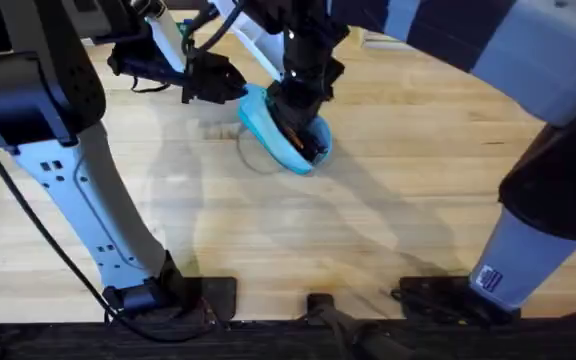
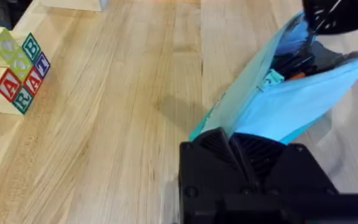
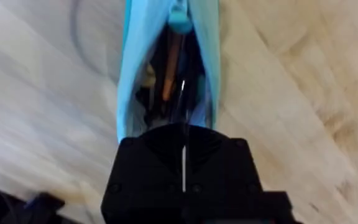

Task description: Unzip the bag, pick up the pens from the table one at a time and place them inside, then zip the bag closed.

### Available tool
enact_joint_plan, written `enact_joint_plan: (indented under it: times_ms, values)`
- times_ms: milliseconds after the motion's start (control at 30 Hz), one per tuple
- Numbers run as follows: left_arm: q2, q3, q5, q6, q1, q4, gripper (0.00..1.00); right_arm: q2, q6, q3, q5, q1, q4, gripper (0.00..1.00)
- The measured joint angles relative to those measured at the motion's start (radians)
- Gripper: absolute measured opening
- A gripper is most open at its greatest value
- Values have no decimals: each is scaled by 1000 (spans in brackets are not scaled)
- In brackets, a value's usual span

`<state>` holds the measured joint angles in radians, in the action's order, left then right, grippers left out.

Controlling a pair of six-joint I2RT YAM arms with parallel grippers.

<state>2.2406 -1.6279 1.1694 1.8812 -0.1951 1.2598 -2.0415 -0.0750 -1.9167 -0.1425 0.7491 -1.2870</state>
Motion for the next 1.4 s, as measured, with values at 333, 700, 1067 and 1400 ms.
enact_joint_plan:
  times_ms: [333, 700, 1067, 1400]
  values:
    - [0, 0, 0, 0, 0, 0, 42, 0, 4, 0, 0, -39, -198, 30]
    - [0, 0, 0, 0, 0, 0, 42, 0, 27, 0, 0, -47, -232, 33]
    - [0, 0, 0, 0, 0, 0, 42, 0, 92, 0, 0, -47, -193, 34]
    - [0, 0, 0, 0, 0, 0, 42, 187, 185, 0, 0, -47, -168, 35]
